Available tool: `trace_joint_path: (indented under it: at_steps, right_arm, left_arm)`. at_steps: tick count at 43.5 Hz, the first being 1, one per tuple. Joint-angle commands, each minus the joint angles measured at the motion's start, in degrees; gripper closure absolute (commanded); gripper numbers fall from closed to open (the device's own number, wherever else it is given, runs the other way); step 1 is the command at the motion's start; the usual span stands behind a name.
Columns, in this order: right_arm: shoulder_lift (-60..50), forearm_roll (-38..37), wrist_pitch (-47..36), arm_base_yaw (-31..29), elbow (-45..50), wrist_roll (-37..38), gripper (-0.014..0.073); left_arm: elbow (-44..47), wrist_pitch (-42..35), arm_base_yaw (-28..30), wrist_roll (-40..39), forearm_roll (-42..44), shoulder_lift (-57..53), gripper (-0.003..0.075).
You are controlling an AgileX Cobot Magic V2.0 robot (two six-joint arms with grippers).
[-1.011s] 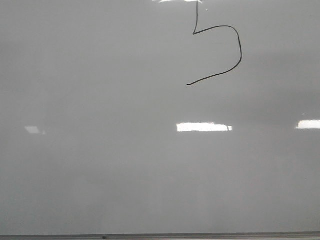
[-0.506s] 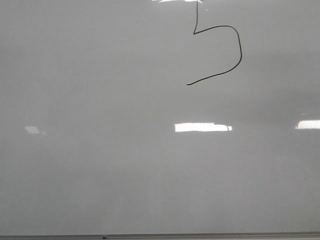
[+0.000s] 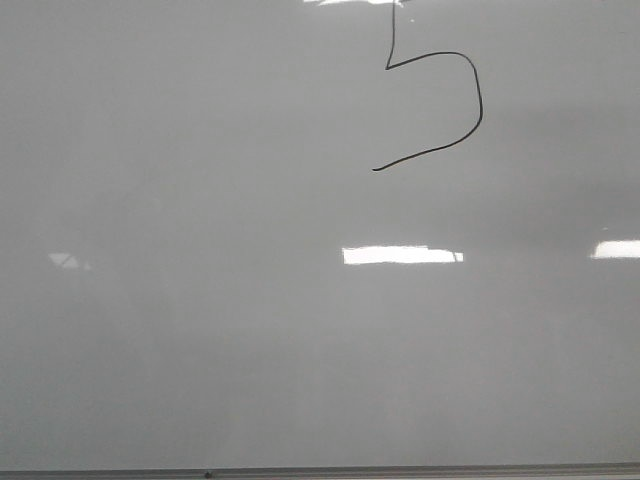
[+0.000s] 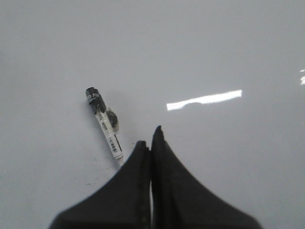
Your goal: Write number 5 on whiteboard
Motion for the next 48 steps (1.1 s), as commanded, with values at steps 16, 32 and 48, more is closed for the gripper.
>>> trace_joint_path:
  at_steps: [16,32,48]
  right_arm:
    - [0.1,0.2,-4.7,-0.4,-1.4,0.0,0.0666]
    - [0.1,0.2,-4.6,-0.4,-1.4,0.0,0.0666]
    - [0.1,0.2,-4.5,-0.4,-1.4,0.0,0.0666]
  left_arm:
    - [17.2,-23.3,-10.2,-31.3,26.1,-12.1,0.0741]
    - [24.8,-24.1,-5.4,-31.3,24.4,-12.1,0.0741]
    - [24.8,-24.1,-5.4,-31.3,24.4,-12.0,0.0741]
